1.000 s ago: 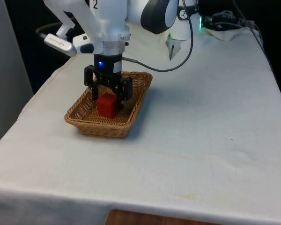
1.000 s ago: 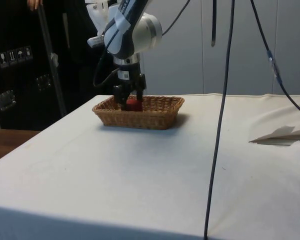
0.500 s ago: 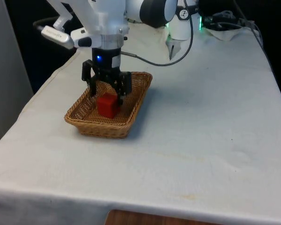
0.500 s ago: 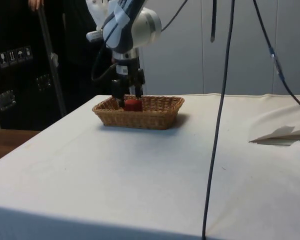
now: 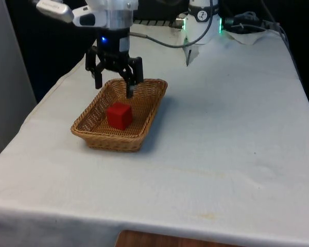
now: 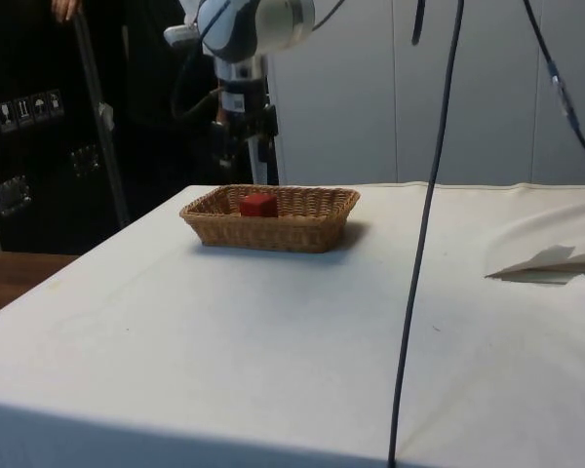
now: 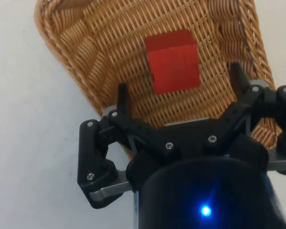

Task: Pick up the cube and place it into the basket.

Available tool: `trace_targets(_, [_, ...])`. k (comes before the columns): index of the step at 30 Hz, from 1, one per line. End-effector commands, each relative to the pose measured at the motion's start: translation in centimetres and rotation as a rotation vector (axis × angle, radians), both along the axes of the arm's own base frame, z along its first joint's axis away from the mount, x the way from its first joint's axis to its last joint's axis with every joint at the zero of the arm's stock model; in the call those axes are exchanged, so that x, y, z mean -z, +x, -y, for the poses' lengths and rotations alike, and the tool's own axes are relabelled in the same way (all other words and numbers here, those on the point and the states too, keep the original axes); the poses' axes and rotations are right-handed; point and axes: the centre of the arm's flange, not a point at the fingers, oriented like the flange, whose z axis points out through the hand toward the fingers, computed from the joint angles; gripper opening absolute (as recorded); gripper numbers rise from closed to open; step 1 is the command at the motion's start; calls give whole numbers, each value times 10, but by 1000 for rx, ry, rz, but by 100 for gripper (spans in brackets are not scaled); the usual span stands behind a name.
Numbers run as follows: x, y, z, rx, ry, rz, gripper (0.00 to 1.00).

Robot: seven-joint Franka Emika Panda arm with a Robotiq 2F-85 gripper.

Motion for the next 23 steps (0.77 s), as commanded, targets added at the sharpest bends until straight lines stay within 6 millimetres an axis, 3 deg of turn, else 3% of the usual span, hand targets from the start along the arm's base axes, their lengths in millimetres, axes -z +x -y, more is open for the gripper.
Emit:
trace_targets(1, [-7, -2, 0, 1, -4, -1, 100])
trace_targets(19, [-73, -4, 4, -10, 19, 38, 100])
trace_targets(23, [-80, -5, 3, -17, 27, 51, 100])
